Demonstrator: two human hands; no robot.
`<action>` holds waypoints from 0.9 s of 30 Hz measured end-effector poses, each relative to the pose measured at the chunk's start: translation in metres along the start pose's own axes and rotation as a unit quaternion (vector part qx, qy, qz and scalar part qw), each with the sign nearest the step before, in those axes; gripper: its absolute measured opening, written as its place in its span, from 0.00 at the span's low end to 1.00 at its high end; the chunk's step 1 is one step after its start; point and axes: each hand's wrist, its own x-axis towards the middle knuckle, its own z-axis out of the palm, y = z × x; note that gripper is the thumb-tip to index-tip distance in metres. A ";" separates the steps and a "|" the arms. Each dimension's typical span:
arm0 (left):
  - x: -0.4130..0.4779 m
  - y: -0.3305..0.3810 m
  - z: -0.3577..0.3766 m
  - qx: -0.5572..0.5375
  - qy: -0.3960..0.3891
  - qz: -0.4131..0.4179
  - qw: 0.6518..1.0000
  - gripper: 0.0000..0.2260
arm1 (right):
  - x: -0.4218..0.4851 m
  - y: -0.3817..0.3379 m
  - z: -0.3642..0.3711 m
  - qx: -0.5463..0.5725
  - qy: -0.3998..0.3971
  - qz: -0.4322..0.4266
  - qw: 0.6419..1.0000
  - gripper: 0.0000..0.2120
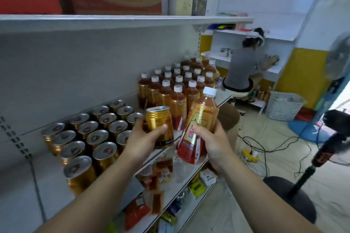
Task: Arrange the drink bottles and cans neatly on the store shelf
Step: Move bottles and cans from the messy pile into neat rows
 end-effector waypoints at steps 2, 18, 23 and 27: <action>0.015 0.002 0.000 0.023 0.017 0.003 1.000 0.14 | 0.023 -0.003 0.001 -0.003 -0.018 -0.001 1.000 0.22; 0.041 0.001 -0.022 0.085 0.287 -0.004 0.954 0.23 | 0.137 -0.008 0.033 -0.112 -0.272 -0.056 0.954 0.23; 0.040 0.003 -0.059 0.115 0.334 -0.019 0.935 0.32 | 0.138 -0.008 0.047 -0.105 -0.297 -0.061 0.947 0.25; 0.043 0.006 -0.100 0.139 0.379 -0.007 0.915 0.24 | 0.137 -0.002 0.079 -0.121 -0.317 -0.070 0.938 0.27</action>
